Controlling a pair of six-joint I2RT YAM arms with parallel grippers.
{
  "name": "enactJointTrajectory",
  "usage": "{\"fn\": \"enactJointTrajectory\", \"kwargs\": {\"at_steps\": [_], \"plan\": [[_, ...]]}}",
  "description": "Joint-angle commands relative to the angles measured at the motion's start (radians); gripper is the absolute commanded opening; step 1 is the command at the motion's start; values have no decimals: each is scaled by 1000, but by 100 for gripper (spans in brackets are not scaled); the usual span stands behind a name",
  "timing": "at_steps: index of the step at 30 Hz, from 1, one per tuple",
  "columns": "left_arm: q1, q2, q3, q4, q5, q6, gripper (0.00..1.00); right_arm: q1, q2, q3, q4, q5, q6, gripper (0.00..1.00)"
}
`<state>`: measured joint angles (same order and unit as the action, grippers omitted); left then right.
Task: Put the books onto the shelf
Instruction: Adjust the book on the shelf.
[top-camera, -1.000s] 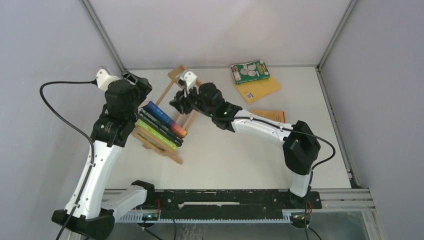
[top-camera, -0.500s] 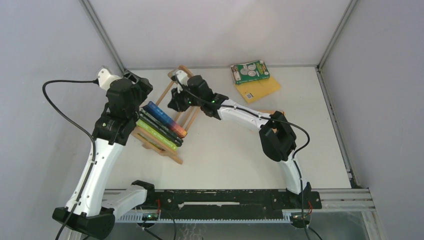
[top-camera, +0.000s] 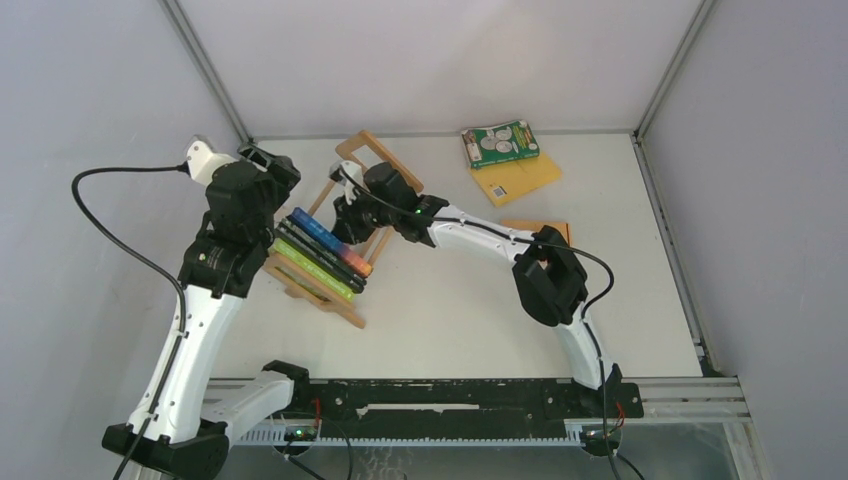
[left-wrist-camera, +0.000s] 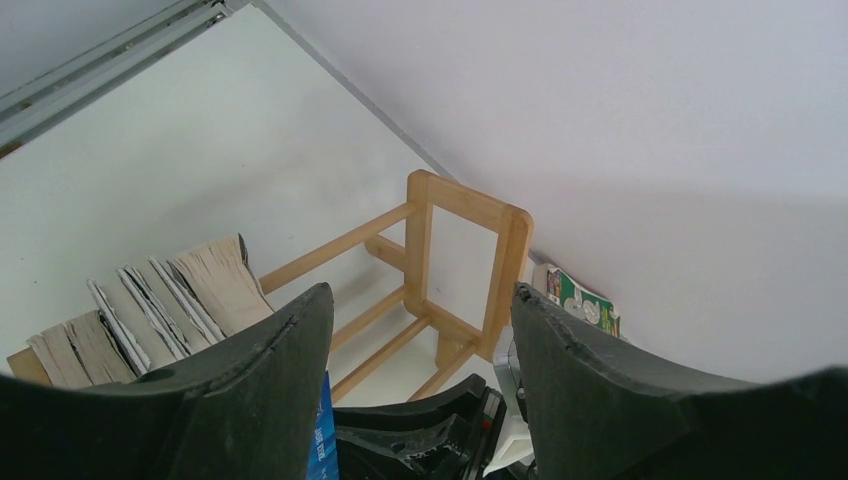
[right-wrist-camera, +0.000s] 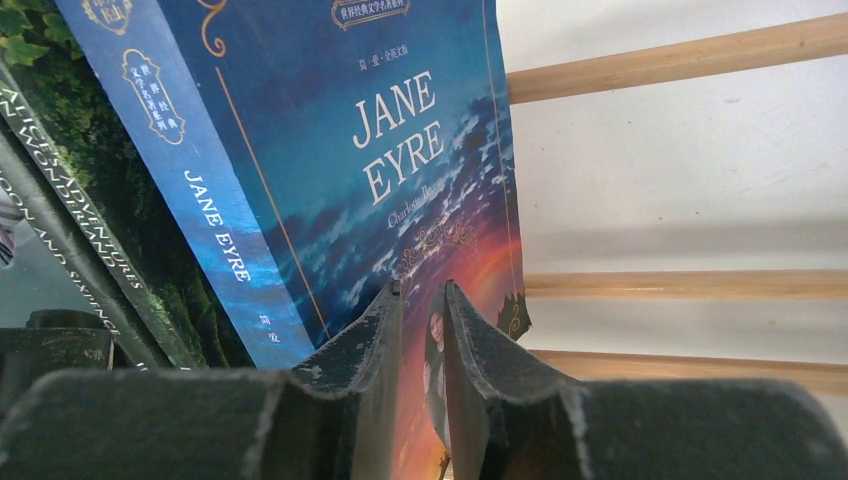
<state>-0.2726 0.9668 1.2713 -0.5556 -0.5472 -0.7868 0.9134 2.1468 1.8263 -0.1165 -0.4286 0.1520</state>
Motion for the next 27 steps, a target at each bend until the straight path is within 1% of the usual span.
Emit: {"fn": "enactJointTrajectory", "kwargs": {"at_steps": [1, 4, 11, 16, 19, 22, 25, 27], "plan": [[4, -13, -18, 33, -6, -18, 69, 1, -76, -1, 22, 9, 18, 30], [4, -11, -15, 32, 1, -19, 69, -13, -100, -19, 32, 59, 19, 34], [3, 17, 18, 39, 21, -11, 69, -52, -176, -48, 23, 181, 10, 47], [-20, 64, 62, 62, 56, 11, 69, -86, -267, -127, 26, 270, 24, 52], [-92, 122, 128, 64, 43, 55, 70, -115, -342, -197, 32, 329, 48, 54], [-176, 197, 215, 65, 23, 98, 70, -169, -442, -278, 27, 389, 85, 56], [-239, 287, 280, 66, 50, 113, 71, -245, -535, -375, 14, 443, 151, 57], [-276, 355, 314, 78, 86, 128, 72, -304, -583, -428, -22, 507, 196, 58]]}}
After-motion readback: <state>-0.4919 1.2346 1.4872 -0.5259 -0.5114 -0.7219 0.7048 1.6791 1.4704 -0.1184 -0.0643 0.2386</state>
